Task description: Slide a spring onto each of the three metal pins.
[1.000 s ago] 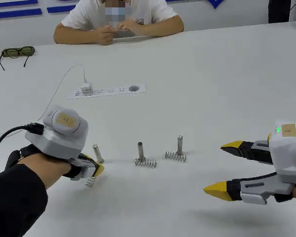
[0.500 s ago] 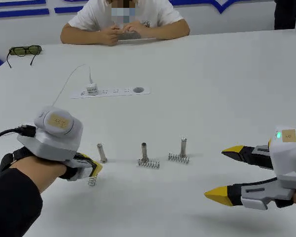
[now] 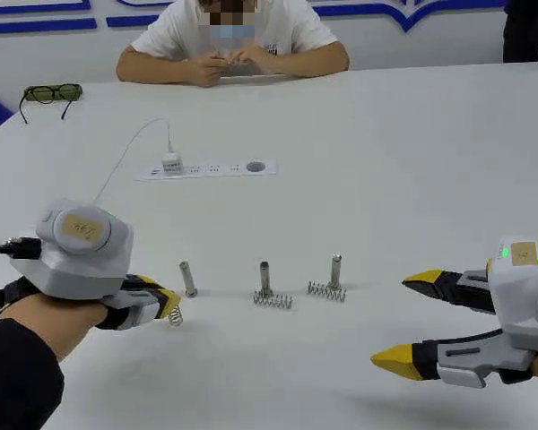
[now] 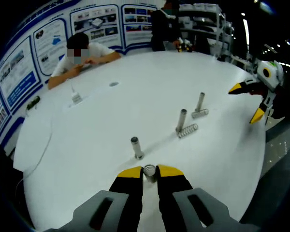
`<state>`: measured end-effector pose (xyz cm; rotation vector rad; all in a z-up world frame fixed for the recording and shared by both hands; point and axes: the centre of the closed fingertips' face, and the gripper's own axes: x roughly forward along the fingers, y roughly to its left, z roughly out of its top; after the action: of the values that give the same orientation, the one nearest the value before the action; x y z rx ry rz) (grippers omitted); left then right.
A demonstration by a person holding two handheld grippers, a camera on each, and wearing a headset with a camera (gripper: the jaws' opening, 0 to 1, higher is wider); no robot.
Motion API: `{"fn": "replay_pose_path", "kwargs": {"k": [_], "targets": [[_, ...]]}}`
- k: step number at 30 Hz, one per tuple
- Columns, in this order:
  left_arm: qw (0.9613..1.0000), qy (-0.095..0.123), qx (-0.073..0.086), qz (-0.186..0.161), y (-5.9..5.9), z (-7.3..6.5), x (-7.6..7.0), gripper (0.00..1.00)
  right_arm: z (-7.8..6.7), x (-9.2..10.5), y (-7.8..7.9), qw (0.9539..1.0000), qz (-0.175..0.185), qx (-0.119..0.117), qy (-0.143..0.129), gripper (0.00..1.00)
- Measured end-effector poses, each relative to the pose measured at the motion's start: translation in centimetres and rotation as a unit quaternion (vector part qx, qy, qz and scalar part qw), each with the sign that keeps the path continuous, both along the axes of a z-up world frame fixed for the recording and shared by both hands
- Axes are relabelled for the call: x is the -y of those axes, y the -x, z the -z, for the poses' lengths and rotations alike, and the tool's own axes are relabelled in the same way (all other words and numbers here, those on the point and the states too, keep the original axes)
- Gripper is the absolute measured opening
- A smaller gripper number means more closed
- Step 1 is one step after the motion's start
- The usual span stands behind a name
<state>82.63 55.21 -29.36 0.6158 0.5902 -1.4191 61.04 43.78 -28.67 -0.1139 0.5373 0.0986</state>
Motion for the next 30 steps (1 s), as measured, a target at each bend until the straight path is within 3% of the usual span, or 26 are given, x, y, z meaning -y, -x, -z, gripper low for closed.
{"fn": "replay_pose_path", "kwargs": {"k": [10, 21, 30], "targets": [[0.9997, 0.02, 0.01, 0.011, 0.0, -2.6, 0.6, 0.1, 0.1, -0.1, 0.0, 1.0, -0.002, -0.002, 0.0, 0.66], [0.999, 0.035, 0.021, 0.015, -1.2, -5.2, 1.9, 0.1, 0.1, 0.0, 0.0, 1.0, 0.0, -0.001, 0.001, 0.66], [0.9983, 0.048, 0.028, 0.015, -2.1, -6.4, 3.2, 0.1, 0.0, 0.2, 0.0, 1.0, 0.004, 0.002, 0.001, 0.66]]}}
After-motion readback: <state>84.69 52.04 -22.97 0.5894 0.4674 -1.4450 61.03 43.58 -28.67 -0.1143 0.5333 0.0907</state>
